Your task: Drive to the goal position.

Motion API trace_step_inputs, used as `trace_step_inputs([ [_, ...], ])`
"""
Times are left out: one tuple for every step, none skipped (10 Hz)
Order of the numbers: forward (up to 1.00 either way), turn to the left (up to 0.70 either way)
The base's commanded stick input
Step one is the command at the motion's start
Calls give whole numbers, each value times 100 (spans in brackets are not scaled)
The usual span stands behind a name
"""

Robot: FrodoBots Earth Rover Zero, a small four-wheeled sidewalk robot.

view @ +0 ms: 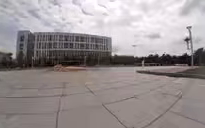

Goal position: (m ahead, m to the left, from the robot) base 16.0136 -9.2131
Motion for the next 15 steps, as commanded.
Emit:
trace_step_inputs([
  [100, 0],
  [100, 2],
  [100, 2],
  [100, 2],
  [100, 0],
  [100, 2],
  [100, 0],
  [100, 0],
  [100, 1],
  [100, 2],
  [100, 3],
  [100, 3],
  [100, 3],
  [100, 3],
  [100, 3],
])
